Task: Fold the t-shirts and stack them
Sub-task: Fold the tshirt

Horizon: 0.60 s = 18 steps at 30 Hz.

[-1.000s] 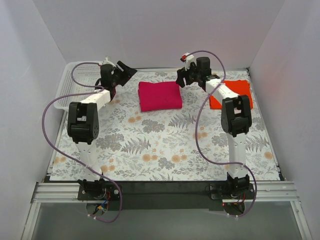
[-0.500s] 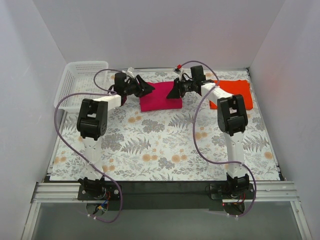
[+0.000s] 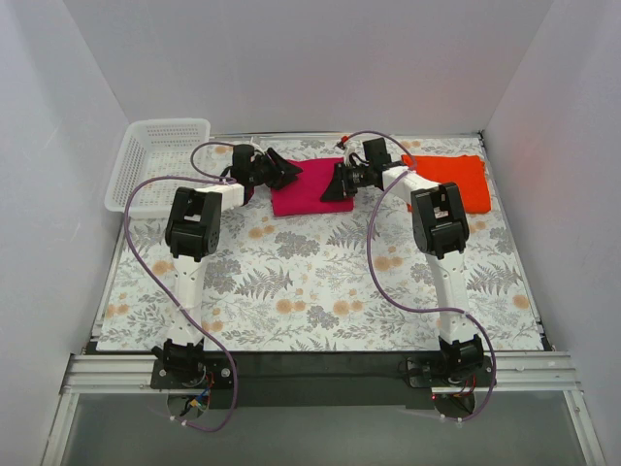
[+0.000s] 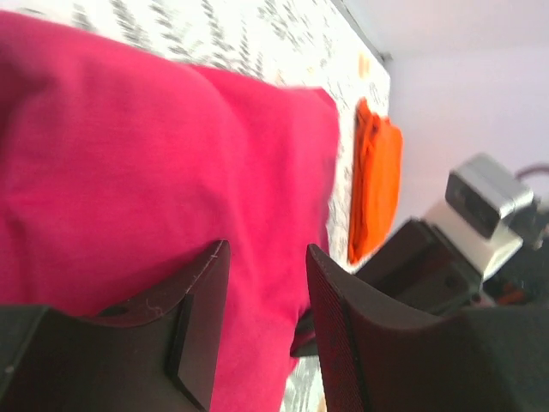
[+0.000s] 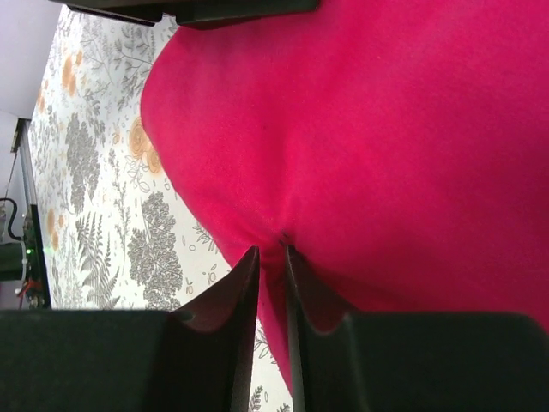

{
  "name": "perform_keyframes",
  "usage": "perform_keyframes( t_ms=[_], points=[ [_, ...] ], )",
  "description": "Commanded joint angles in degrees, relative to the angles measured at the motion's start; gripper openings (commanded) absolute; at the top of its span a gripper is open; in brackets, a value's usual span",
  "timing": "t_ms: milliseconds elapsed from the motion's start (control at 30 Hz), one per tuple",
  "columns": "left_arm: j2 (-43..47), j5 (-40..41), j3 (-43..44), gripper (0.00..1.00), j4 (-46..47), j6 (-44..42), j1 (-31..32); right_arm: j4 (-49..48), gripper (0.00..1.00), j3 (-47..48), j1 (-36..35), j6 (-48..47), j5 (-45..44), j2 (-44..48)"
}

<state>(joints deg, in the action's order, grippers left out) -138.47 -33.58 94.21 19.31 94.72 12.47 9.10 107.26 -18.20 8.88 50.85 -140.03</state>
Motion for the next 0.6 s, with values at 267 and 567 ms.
perform_keyframes(
  t_ms=[267,567],
  points=[
    [6.6,18.4,-6.5,0.40,-2.7,2.1,-1.7,7.7,0.21,1.7,0.0,-3.9,-5.2,-1.7],
    [11.7,12.3,-8.2,0.46,5.6,-2.1,-1.8,8.6,0.40,4.4,1.8,-8.6,8.3,2.9]
  ],
)
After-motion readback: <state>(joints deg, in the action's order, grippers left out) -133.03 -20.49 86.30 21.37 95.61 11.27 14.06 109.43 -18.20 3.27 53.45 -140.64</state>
